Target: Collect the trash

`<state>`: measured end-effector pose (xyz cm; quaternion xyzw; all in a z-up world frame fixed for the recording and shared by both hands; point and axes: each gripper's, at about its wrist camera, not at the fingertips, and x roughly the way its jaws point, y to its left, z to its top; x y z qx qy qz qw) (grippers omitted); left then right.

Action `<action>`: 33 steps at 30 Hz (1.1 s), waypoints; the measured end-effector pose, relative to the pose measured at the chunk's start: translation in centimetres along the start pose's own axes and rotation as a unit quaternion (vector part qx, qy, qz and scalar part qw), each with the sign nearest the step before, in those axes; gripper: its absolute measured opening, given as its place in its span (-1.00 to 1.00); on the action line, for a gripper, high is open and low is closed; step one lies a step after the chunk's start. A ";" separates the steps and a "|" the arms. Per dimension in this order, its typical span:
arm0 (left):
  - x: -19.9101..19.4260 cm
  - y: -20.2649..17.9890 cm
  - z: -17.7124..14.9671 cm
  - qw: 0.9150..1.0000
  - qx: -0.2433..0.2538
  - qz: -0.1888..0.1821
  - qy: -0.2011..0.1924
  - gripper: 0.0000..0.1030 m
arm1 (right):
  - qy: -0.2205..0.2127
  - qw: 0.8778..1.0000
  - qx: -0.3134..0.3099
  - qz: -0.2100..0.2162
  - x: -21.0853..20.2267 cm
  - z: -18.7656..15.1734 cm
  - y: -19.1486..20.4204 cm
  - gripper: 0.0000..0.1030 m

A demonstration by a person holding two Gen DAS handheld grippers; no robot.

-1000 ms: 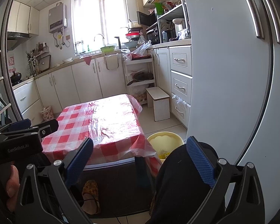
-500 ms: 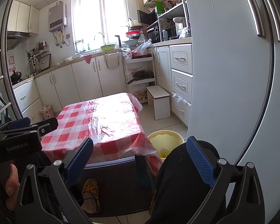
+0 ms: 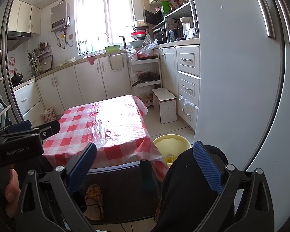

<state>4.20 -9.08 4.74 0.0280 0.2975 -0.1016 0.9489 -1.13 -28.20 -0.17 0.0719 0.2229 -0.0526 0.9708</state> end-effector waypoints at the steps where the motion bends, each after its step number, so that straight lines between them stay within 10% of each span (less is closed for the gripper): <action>1: 0.0 0.0 0.0 1.000 0.000 0.000 0.000 0.85 | 0.000 1.000 0.000 0.000 0.0 0.0 0.0 0.86; 33: 0.7 0.8 -0.9 1.000 -0.003 0.003 0.005 0.85 | 0.002 1.000 0.000 0.001 0.1 -0.2 -0.2 0.86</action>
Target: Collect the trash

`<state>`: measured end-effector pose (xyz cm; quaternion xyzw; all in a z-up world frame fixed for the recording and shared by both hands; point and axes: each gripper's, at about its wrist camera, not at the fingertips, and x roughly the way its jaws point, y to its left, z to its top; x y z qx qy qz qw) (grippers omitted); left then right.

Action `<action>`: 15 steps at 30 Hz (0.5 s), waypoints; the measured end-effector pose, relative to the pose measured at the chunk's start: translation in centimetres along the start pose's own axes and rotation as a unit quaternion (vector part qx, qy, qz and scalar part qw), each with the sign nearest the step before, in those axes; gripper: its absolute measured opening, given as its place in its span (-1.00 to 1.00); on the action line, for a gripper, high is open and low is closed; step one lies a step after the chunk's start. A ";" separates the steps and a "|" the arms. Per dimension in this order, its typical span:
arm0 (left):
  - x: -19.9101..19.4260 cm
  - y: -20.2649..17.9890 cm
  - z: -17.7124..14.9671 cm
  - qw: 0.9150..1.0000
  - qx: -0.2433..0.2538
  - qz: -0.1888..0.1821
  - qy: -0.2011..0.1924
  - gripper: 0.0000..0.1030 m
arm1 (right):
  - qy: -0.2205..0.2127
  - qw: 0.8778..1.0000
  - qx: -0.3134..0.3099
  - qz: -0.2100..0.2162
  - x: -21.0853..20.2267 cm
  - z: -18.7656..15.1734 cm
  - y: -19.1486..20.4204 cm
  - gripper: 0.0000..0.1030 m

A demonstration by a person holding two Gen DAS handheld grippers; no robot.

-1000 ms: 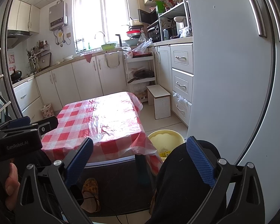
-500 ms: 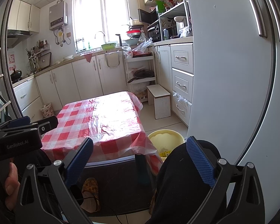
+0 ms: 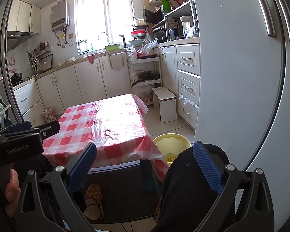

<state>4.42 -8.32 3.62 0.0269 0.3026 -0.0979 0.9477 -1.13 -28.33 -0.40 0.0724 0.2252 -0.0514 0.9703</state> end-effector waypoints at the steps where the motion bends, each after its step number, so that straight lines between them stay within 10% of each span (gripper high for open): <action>1: 0.0 -0.2 0.1 1.000 0.000 0.000 0.000 0.85 | 0.001 1.000 0.001 0.000 0.0 -0.1 0.0 0.86; 15: 0.1 -0.3 0.1 1.000 0.000 0.001 0.001 0.85 | 0.002 1.000 -0.001 -0.001 0.1 -0.2 -0.1 0.86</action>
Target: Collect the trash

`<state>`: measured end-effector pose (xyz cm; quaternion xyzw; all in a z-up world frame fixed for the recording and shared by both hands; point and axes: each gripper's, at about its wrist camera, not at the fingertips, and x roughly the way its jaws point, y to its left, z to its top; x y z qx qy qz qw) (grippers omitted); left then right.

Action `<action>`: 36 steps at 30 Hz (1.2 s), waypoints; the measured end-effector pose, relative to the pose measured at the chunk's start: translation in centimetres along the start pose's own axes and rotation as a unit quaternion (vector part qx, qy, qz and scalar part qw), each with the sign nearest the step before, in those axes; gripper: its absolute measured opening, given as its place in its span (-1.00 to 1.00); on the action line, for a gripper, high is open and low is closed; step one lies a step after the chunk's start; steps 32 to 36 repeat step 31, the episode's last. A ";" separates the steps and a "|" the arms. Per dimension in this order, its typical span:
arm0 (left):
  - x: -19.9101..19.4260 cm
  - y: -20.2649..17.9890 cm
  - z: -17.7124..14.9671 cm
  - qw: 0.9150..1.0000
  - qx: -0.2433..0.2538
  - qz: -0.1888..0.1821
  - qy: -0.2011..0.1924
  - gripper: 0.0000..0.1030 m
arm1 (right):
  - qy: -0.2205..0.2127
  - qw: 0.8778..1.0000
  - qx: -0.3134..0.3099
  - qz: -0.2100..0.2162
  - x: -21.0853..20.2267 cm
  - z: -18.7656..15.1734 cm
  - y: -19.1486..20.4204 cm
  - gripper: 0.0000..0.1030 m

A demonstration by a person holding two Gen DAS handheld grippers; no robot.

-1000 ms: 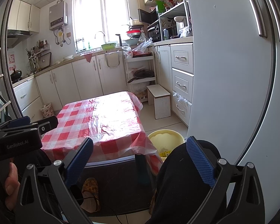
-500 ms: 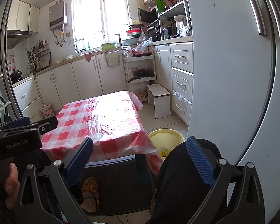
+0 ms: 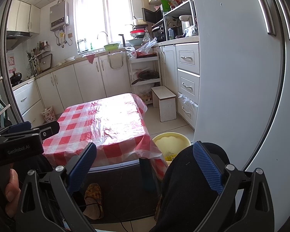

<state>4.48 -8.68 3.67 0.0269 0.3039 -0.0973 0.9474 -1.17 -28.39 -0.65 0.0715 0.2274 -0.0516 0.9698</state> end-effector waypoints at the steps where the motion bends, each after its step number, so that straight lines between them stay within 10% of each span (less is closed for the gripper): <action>1: 0.0 0.1 -0.1 1.000 0.000 0.000 0.000 0.85 | 0.000 1.000 -0.001 0.000 0.0 -0.1 0.0 0.86; 36: 3.3 3.0 1.2 0.999 -0.024 0.026 0.022 0.85 | 0.001 1.000 -0.026 0.009 3.7 2.2 1.2 0.86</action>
